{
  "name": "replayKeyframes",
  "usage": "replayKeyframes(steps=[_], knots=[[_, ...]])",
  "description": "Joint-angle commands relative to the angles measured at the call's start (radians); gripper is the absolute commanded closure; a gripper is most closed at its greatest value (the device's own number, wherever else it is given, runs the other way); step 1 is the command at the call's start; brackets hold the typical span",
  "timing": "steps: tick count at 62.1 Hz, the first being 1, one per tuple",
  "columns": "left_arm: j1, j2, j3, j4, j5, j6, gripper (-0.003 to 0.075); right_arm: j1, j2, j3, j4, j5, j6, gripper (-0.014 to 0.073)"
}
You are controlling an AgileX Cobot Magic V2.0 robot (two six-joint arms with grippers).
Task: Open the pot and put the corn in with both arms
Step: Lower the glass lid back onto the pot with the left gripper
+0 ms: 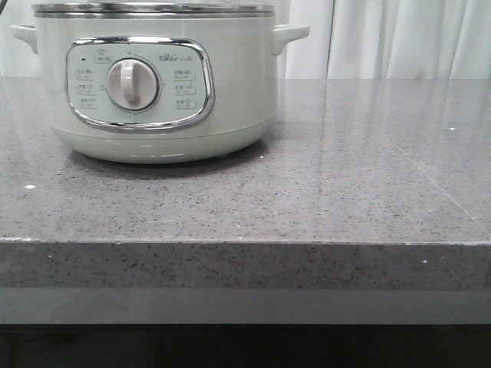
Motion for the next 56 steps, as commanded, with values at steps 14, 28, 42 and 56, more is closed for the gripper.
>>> replayKeyframes(steps=[14,28,42,56], knots=[[-0.002,-0.081,-0.045,-0.012,-0.092,0.006,0.0091,-0.008,0.001,-0.026,0.000,-0.085,-0.007,0.0657],[-0.002,-0.161,-0.055,0.040,-0.080,0.010,0.0121,-0.008,0.001,-0.026,0.000,-0.084,-0.007,0.0657],[-0.002,-0.245,-0.008,0.053,-0.042,0.008,0.0517,-0.008,0.001,-0.026,0.000,-0.084,-0.007,0.0657],[-0.002,-0.361,0.159,0.053,-0.106,0.006,0.0738,-0.008,0.001,-0.026,0.000,-0.084,-0.007,0.0657]])
